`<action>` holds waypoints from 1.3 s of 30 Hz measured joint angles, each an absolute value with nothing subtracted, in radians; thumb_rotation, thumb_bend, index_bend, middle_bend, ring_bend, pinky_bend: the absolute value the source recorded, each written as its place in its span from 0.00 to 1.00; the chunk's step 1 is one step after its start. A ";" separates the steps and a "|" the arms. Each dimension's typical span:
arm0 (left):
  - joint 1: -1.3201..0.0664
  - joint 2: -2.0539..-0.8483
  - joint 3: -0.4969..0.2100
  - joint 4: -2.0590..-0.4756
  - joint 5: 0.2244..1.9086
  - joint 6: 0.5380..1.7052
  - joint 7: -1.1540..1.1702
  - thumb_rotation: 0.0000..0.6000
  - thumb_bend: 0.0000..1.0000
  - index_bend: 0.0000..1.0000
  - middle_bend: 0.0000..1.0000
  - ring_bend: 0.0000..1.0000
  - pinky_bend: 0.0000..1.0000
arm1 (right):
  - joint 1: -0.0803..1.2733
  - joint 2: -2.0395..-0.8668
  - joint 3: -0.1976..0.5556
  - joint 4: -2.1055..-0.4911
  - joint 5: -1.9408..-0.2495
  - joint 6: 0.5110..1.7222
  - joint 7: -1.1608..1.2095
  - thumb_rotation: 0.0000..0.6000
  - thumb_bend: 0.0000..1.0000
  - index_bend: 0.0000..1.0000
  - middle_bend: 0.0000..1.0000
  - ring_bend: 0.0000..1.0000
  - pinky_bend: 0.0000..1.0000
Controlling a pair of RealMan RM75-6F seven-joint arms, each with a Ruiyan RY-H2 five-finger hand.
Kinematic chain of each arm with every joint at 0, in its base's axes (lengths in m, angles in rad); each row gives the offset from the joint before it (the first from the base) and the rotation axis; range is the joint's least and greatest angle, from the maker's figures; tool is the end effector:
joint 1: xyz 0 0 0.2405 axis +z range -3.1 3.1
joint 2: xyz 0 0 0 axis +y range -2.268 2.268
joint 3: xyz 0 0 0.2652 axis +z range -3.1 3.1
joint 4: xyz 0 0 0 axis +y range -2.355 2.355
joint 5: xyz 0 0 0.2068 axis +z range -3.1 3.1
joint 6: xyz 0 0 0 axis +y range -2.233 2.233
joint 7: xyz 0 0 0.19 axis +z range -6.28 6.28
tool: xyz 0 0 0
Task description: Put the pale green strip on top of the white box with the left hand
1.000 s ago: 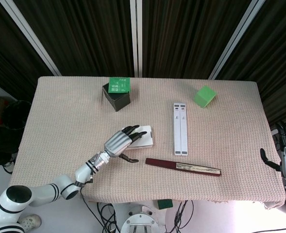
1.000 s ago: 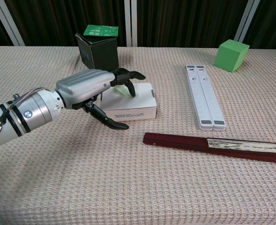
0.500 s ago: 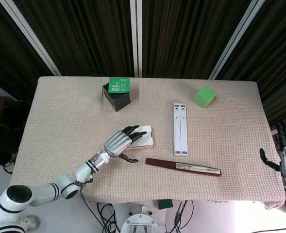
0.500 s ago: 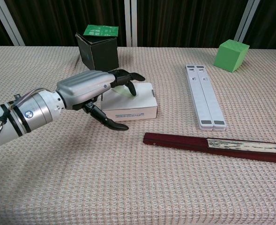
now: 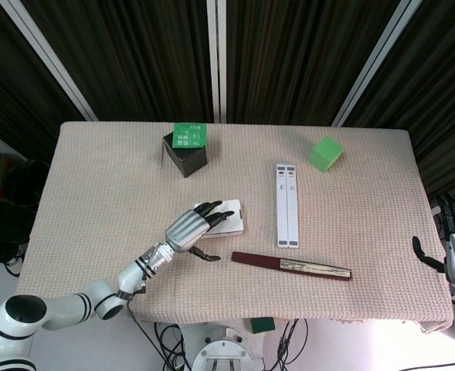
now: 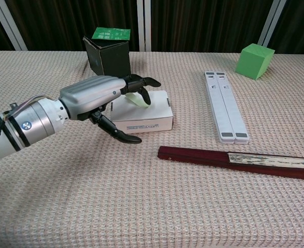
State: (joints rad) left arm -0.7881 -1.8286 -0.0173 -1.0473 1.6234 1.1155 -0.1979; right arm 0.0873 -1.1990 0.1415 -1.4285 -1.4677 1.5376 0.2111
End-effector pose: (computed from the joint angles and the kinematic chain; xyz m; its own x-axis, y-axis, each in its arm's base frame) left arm -0.1051 0.3535 -0.1067 0.3457 0.2567 0.9026 0.7307 -0.6771 -0.0873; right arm -0.3382 -0.2468 0.1877 0.2806 0.1551 0.9472 -0.9593 0.0131 0.2821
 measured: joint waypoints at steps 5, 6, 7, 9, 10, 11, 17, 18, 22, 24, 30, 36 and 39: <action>-0.787 -1.825 -0.013 -1.052 1.626 1.112 -0.192 0.58 0.03 0.07 0.28 0.02 0.16 | 0.087 -1.196 0.142 -1.435 -1.470 1.541 0.205 0.88 0.35 0.00 0.00 0.00 0.00; -0.788 -1.825 -0.012 -1.052 1.626 1.110 -0.191 0.58 0.03 0.07 0.29 0.02 0.16 | 0.087 -1.195 0.142 -1.436 -1.471 1.542 0.203 0.88 0.35 0.00 0.00 0.00 0.00; -0.788 -1.825 -0.012 -1.051 1.625 1.107 -0.191 0.58 0.03 0.07 0.29 0.02 0.16 | 0.087 -1.195 0.142 -1.437 -1.471 1.542 0.202 0.88 0.35 0.00 0.00 0.00 0.00; -0.789 -1.827 -0.011 -1.049 1.623 1.101 -0.191 0.58 0.03 0.07 0.29 0.02 0.16 | 0.088 -1.196 0.142 -1.437 -1.470 1.539 0.201 0.88 0.35 0.00 0.00 0.00 0.00; -0.788 -1.827 -0.010 -1.047 1.623 1.099 -0.191 0.58 0.03 0.07 0.29 0.02 0.16 | 0.088 -1.196 0.142 -1.436 -1.469 1.538 0.201 0.88 0.35 0.00 0.00 0.00 0.00; -0.788 -1.828 -0.010 -1.045 1.622 1.097 -0.192 0.58 0.03 0.07 0.29 0.02 0.16 | 0.088 -1.197 0.141 -1.435 -1.467 1.536 0.201 0.88 0.35 0.00 0.00 0.00 0.00; -0.785 -1.826 -0.009 -1.049 1.623 1.105 -0.189 0.58 0.03 0.07 0.29 0.02 0.16 | 0.089 -1.198 0.142 -1.432 -1.466 1.534 0.203 0.88 0.35 0.00 0.00 0.00 0.00; -0.784 -1.825 -0.010 -1.052 1.625 1.110 -0.190 0.58 0.03 0.07 0.29 0.02 0.16 | 0.089 -1.198 0.142 -1.432 -1.466 1.535 0.203 0.88 0.35 0.00 0.00 0.00 0.00; -0.784 -1.824 -0.016 -1.055 1.634 1.134 -0.195 0.58 0.03 0.07 0.28 0.02 0.16 | 0.088 -1.197 0.143 -1.433 -1.467 1.537 0.205 0.88 0.35 0.00 0.00 0.00 0.00; -0.784 -1.826 -0.022 -1.049 1.633 1.139 -0.201 0.58 0.03 0.07 0.28 0.02 0.16 | 0.087 -1.196 0.142 -1.434 -1.467 1.537 0.207 0.88 0.35 0.00 0.00 0.00 0.00; -0.788 -1.832 -0.025 -1.035 1.626 1.124 -0.209 0.58 0.03 0.07 0.28 0.02 0.16 | 0.084 -1.193 0.143 -1.433 -1.464 1.540 0.209 0.88 0.35 0.00 0.00 0.00 0.00; -0.796 -1.847 -0.021 -1.010 1.628 1.110 -0.221 0.58 0.03 0.07 0.28 0.02 0.16 | 0.087 -1.194 0.145 -1.427 -1.454 1.527 0.213 0.88 0.35 0.00 0.00 0.00 0.00; -0.799 -1.853 -0.022 -0.998 1.626 1.106 -0.224 0.58 0.03 0.07 0.28 0.02 0.16 | 0.087 -1.195 0.147 -1.425 -1.453 1.529 0.216 0.88 0.35 0.00 0.00 0.00 0.00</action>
State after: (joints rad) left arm -0.7985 -1.8526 -0.0221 -0.9980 1.6264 1.1065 -0.2237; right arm 0.0870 -1.1947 0.1468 -1.4251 -1.4534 1.5291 0.2155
